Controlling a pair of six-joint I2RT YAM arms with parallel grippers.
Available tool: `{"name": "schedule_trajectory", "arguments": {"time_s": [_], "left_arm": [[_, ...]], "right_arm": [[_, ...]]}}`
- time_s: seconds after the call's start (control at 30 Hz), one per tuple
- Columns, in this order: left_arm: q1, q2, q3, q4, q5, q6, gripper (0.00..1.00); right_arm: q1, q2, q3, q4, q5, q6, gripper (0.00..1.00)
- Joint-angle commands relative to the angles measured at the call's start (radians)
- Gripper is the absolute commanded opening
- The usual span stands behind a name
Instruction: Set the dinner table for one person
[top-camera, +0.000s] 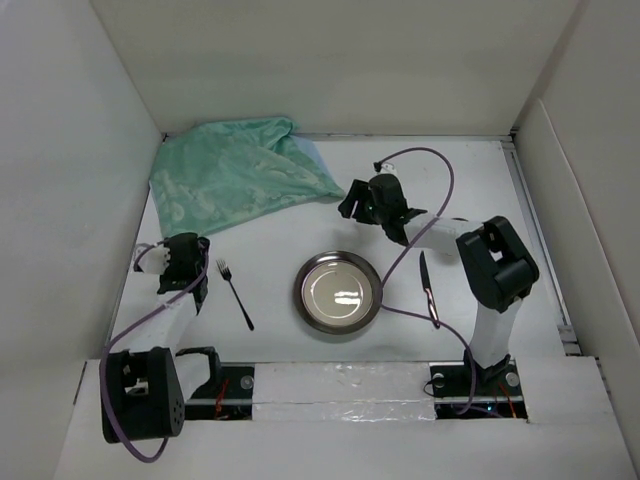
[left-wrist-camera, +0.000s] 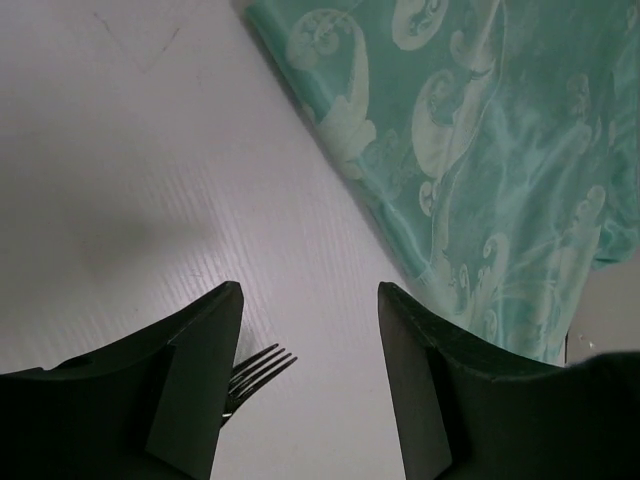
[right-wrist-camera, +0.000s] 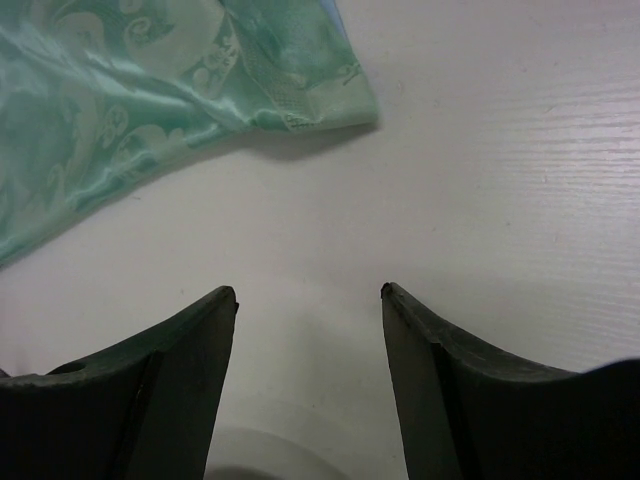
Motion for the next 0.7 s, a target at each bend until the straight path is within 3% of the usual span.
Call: {"name": "schedule_trajectory", "arguments": {"time_s": [0.0, 0.17, 0.4, 0.6, 0.67], "left_arm": [[0.030, -0.031, -0.037, -0.005, -0.044, -0.086, 0.53], [0.224, 0.105, 0.002, 0.029, 0.115, -0.055, 0.56], [0.225, 0.387, 0.220, -0.072, 0.041, 0.000, 0.57], [0.225, 0.451, 0.312, -0.092, 0.016, 0.032, 0.56], [0.225, 0.460, 0.337, -0.108, 0.030, 0.017, 0.52]], "right_arm": [[0.007, -0.103, -0.021, 0.088, 0.007, -0.009, 0.66], [-0.019, -0.137, -0.043, 0.102, -0.035, -0.018, 0.66], [-0.039, -0.160, -0.057, 0.119, -0.088, -0.023, 0.66], [-0.050, -0.131, -0.054, 0.125, -0.102, -0.023, 0.66], [-0.061, -0.116, -0.044, 0.125, -0.105, -0.018, 0.66]]}}
